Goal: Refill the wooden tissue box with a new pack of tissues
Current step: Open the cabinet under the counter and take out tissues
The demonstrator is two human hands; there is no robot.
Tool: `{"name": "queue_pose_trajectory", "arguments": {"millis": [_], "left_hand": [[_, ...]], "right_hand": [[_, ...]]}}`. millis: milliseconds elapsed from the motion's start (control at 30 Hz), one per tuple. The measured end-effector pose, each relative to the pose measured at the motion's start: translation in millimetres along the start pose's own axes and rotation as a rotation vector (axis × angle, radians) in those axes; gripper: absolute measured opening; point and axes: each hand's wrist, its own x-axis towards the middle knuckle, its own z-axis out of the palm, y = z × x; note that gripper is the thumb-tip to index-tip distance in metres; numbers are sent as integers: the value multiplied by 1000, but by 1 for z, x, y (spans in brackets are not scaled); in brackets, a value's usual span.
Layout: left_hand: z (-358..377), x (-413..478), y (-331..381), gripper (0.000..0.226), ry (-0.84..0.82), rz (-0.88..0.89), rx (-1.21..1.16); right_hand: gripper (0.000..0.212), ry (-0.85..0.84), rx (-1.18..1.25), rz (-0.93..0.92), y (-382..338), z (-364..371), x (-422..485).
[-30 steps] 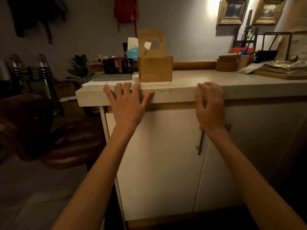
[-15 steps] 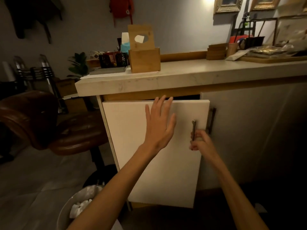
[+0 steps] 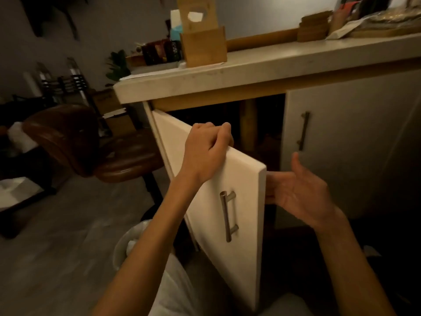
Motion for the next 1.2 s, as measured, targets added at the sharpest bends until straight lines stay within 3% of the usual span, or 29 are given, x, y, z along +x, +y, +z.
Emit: {"name": "queue_pose_trajectory", "arguments": {"millis": [67,100,167,233,300,367,400,533,700,767,1067,1200], "left_hand": [[-31,-6,0,26,-135,-138,11],[-47,-7,1,28,-218,-274,-5],[-72,-1,-1,60,-284,-577,-63],[-87,11,-10,80,-268,-731,129],[-95,18,-22,88,-365,-822,417],[-97,28,-35,84,-436,-885,607],[-95,32,-41,78,-446,-902,665],[-71,56,-62,53,-356,-867,826],[-59,74,-76,41,-244,-892,807],[-59,72,-79,40,-246,-866,829],[-57,71,-86,42,-220,-885,842],[-58,71,-90,38,-200,-884,820]], "right_hand": [[67,-165,-61,17,1,8,18],[57,-246,-165,23,-2,15,30],[42,-327,-420,82,-8,35,59],[38,-165,-770,117,-6,40,95],[40,189,-1174,79,7,22,141],[39,484,-1348,74,25,-9,188],[36,548,-1365,138,36,-28,210],[34,590,-1185,394,77,-97,279],[42,625,-473,524,93,-113,327],[47,593,-347,570,102,-120,339],[49,531,-389,678,122,-120,359],[42,585,-346,599,123,-117,362]]}}
